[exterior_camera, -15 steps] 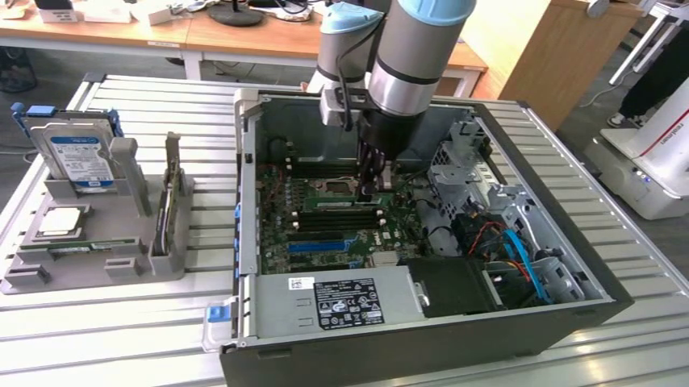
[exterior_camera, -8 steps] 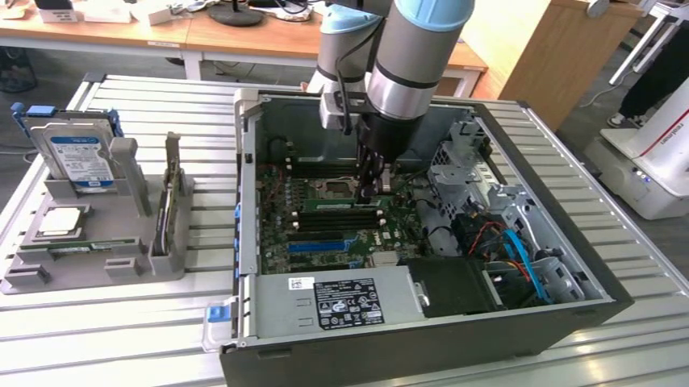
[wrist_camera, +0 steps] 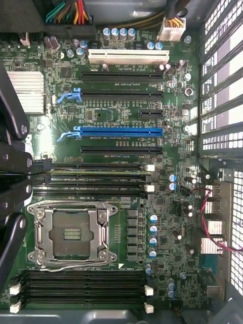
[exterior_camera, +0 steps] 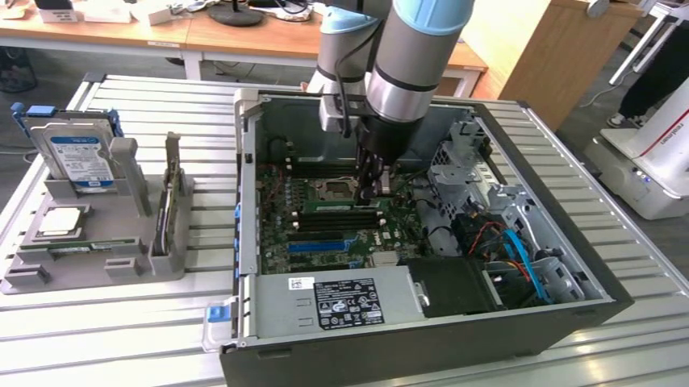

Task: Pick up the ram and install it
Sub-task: 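Insert the ram into the slot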

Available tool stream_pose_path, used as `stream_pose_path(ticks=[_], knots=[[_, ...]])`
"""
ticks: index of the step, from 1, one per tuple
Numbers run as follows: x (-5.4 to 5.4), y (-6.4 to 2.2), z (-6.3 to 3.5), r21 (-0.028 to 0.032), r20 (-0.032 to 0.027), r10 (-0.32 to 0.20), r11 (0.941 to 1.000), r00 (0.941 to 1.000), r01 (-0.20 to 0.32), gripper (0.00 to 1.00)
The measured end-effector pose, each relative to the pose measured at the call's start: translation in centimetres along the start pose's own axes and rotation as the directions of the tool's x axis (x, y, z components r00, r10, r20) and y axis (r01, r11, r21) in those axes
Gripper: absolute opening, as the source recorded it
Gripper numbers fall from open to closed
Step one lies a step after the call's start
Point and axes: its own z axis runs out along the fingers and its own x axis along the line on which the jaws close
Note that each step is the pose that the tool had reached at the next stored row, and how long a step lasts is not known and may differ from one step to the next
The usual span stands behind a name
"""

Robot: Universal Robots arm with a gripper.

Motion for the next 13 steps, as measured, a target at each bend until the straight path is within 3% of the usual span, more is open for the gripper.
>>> stream_pose_path(ticks=[13], knots=[[0.03, -0.02, 0.87, -0.0001, -0.0001, 0.0, 1.0, 1.0, 0.0, 0.12]])
